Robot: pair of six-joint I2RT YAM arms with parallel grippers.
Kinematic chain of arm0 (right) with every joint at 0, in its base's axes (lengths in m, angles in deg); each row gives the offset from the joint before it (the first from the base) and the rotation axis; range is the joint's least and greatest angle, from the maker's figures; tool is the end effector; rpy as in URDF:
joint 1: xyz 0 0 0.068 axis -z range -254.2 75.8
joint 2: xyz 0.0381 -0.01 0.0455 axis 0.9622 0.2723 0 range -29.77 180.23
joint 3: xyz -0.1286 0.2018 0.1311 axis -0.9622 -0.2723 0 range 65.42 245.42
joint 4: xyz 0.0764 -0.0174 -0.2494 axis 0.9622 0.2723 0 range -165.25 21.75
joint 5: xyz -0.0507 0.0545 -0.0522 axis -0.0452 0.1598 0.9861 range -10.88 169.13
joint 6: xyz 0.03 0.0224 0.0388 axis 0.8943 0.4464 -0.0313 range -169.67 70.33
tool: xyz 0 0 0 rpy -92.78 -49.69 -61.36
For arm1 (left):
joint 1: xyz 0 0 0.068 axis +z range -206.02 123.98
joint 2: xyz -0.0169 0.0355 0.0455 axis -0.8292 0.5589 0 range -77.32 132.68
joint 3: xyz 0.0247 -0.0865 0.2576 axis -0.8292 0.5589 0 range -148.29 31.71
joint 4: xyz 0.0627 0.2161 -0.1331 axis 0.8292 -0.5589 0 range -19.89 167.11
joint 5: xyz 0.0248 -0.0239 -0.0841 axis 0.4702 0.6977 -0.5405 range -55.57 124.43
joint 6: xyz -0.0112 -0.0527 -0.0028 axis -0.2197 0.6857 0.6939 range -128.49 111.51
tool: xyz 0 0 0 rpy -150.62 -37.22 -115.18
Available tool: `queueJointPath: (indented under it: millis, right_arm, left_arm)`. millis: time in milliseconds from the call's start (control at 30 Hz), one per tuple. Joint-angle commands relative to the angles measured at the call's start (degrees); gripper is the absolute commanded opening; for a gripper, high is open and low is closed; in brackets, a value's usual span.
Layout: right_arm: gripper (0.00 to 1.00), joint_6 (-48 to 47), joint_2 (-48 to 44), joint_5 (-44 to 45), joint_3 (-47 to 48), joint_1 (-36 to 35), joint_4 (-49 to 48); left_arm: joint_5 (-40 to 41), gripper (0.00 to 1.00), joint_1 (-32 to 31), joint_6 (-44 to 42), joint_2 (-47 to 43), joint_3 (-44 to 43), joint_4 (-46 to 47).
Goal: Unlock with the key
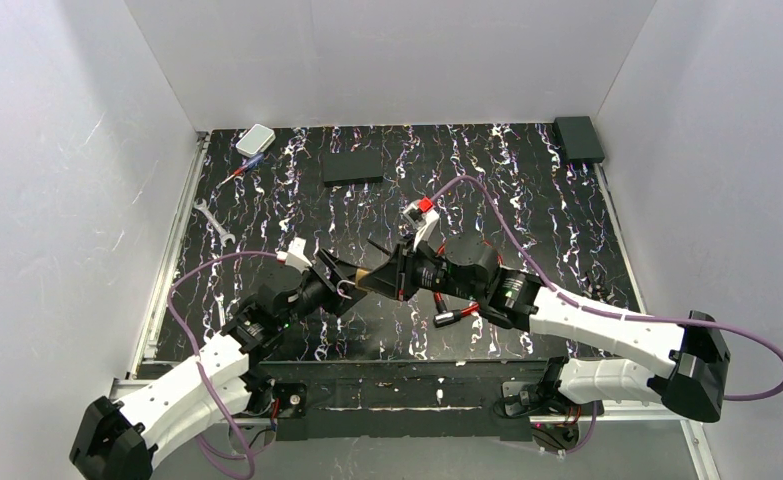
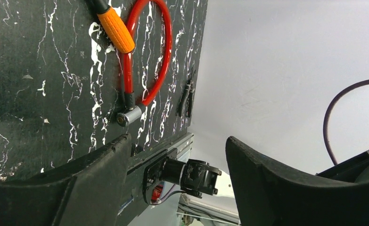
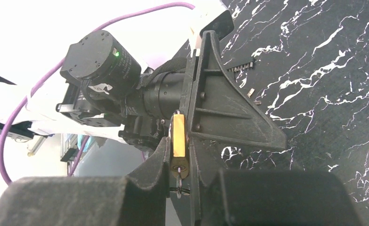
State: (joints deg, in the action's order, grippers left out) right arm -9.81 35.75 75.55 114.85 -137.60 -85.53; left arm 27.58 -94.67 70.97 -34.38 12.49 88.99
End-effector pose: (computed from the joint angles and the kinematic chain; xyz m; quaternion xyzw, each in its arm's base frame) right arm 0.1197 0.2438 0.3324 -0.1718 0.7218 0.5397 0.3977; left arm 0.1395 -0.1172 0.2273 -0.2349 0.7394 -0.5636 0.2838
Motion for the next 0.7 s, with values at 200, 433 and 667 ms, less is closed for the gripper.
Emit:
queueJointPath:
  millis: [200, 433, 667]
  right_arm:
    - [0.01, 1.1, -8.5, 16.2, 2.1, 0.1, 9.9]
    - [0.01, 8.4, -12.0, 25.1, -6.5, 0.7, 10.8]
    - [0.01, 15.9, 9.6, 17.2, -13.4, 3.3, -19.4]
  left_arm:
    - [1.7, 0.98, 7.8, -12.0, -11.4, -7.1, -21.2]
    - [21.4, 0.98, 8.5, -29.9, -16.9, -23.6, -47.3]
    - [39.1, 0.98, 8.5, -46.7, -20.8, -26.6, -57.6]
